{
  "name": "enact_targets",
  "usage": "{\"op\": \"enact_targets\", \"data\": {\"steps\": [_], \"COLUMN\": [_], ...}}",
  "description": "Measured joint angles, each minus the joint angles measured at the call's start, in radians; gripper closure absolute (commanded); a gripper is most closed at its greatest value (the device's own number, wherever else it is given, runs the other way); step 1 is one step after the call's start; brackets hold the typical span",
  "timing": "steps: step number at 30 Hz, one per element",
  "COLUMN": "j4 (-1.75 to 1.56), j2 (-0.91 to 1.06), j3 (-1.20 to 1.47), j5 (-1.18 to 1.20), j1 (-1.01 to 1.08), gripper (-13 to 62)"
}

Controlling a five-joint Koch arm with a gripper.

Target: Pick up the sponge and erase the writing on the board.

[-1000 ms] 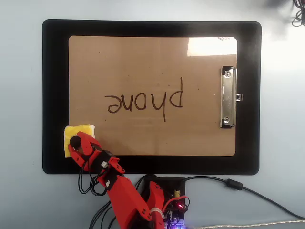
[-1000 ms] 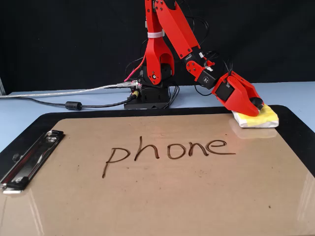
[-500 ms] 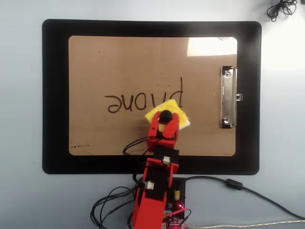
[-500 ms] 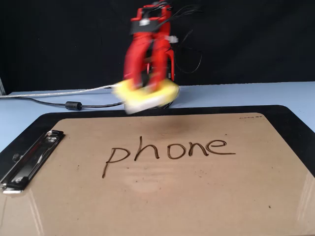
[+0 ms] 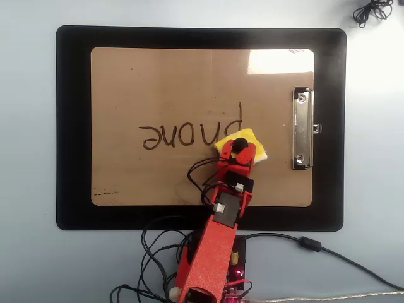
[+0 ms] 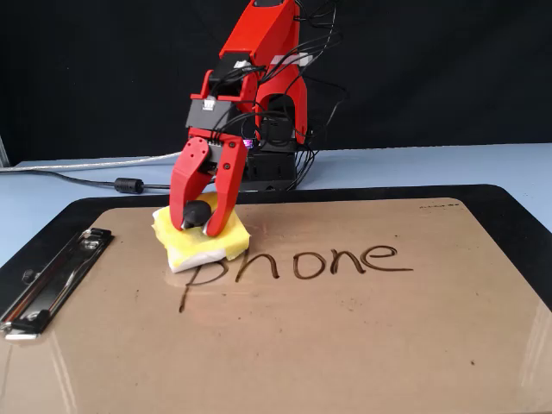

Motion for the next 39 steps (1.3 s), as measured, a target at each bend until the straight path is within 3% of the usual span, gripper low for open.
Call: {"op": "enact_targets", "data": {"steps": [6, 13, 17, 19, 24, 28, 30, 36, 39], "j4": [-0.144, -0.37, -0.414, -0.42, -0.417, -0.393, -0.391, -0.495, -0.535], "j2": [-0.025, -0.354, -0.442, -0.38, 0.009, 0.147, 0.104, -0.373, -0.399], "j3": [0.051, -0.186, -0.25, -0.164, 0.287, 0.367, 0.334, -0.117, -0.074], "j5": [-0.031, -0.147, -0.167, -0.17, -0.17, -0.166, -0.166, -0.17, -0.17], "j1": [-0.02, -0.132, -0.14, -0.137, -0.083, -0.057, -0.043, -0.015, 0.009], "gripper": [57.5, 57.5, 57.4, 57.4, 57.5, 57.5, 57.5, 57.4, 57.5]}}
